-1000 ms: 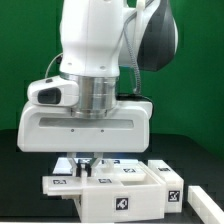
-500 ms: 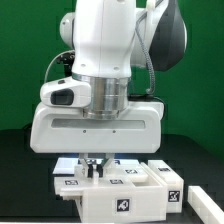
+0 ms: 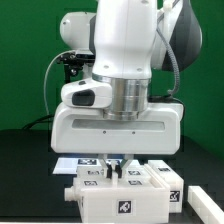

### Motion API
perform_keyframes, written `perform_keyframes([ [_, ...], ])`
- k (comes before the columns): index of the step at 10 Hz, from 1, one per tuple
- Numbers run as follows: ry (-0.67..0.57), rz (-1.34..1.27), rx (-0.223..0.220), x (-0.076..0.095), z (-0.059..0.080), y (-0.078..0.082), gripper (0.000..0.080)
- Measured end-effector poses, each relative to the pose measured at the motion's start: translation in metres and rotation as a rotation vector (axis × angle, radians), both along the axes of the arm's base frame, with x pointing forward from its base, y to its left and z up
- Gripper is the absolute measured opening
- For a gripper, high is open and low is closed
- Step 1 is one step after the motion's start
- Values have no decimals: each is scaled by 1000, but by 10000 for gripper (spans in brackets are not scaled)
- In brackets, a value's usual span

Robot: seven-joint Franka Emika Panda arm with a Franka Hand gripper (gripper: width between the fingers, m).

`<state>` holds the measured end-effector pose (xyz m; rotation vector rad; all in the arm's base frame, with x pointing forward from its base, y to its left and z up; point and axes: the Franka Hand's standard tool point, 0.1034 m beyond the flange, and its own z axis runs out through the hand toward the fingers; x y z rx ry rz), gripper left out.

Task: Assemble cabinet

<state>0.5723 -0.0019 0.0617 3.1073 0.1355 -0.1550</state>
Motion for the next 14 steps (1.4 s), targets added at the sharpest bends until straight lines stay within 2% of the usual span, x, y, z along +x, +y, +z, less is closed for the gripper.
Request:
perform_keyframes([
  [4, -4, -13, 6, 3, 1, 17, 65],
  [7, -1, -20, 6, 3, 2, 8, 65],
  [8, 4, -28, 7, 4, 7, 3, 143],
  [9, 14, -34, 10, 4, 13, 0, 328],
  [10, 22, -37, 14, 6, 22, -5, 328],
  [11, 28, -39, 18, 7, 32, -12, 510],
  [12, 32, -51, 25, 6, 47, -19, 605],
  [13, 29, -54, 30, 6, 58, -25, 605],
  [14, 20, -51, 33, 4, 66, -30, 641],
])
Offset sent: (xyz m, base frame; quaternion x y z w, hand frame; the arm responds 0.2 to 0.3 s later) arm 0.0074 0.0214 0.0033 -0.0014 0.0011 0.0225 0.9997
